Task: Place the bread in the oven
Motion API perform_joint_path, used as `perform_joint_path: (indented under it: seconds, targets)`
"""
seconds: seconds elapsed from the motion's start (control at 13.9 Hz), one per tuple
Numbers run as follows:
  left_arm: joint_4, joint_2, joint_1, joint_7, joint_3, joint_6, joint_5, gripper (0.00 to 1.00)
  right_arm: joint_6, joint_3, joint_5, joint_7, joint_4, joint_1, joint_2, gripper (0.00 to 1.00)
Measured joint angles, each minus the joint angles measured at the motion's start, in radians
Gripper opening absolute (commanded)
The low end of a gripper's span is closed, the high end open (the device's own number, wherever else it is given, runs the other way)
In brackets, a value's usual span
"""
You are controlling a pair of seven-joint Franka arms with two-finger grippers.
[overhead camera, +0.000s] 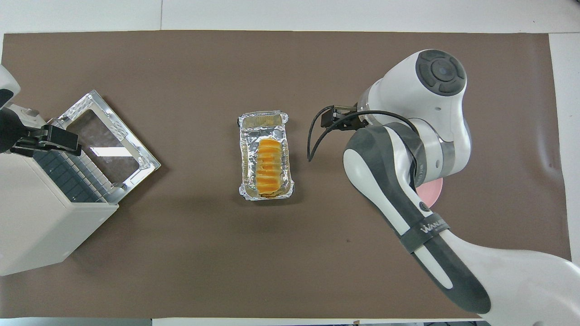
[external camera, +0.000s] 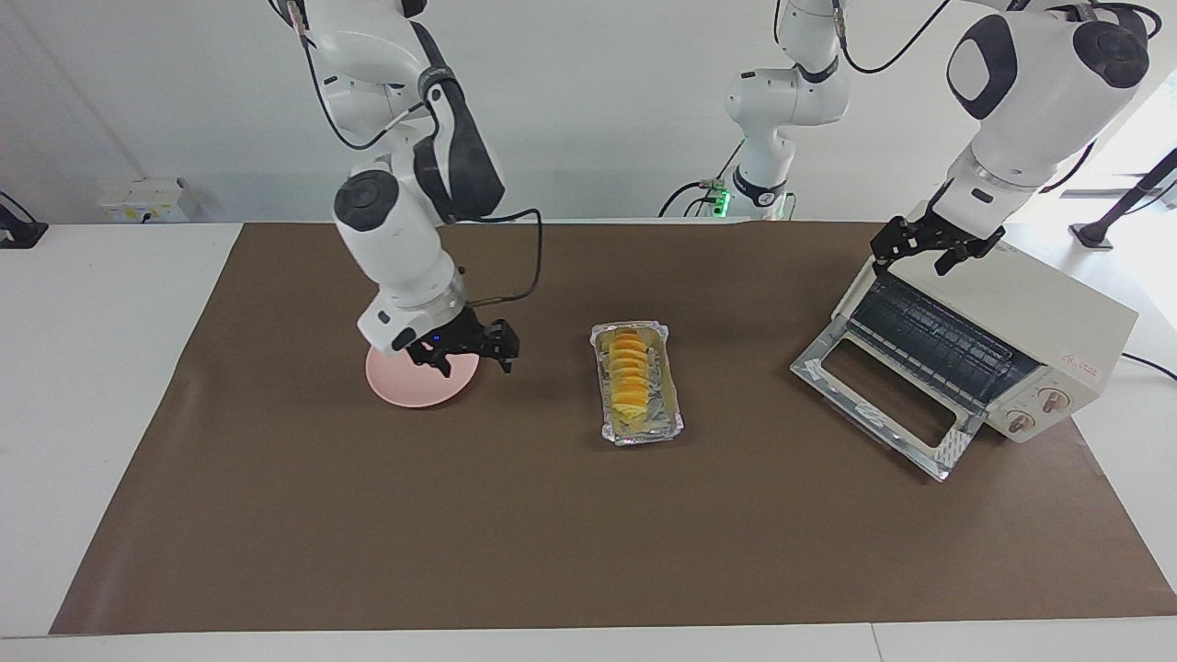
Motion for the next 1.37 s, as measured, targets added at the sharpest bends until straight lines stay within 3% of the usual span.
perform_joint_path:
  seconds: [0.29,1.01,1.37]
  targets:
    - [0.0,0.0,0.0,0.0,0.0,0.0,0.0,1.0,-0.088,0.0,-0.041,-0.2,0.0,-0.136,-0.056,1.0]
    - [0.0,0.0,0.0,0.0,0.0,0.0,0.0,1.0,-0.35,0.001,-0.105,-0.374,0.0,-0.247,-0.241,1.0]
    - [0.0,0.0,0.0,0.0,0.0,0.0,0.0,1.0,-0.446,0.012,-0.147,-0.372,0.0,-0.297,-0.333,1.0]
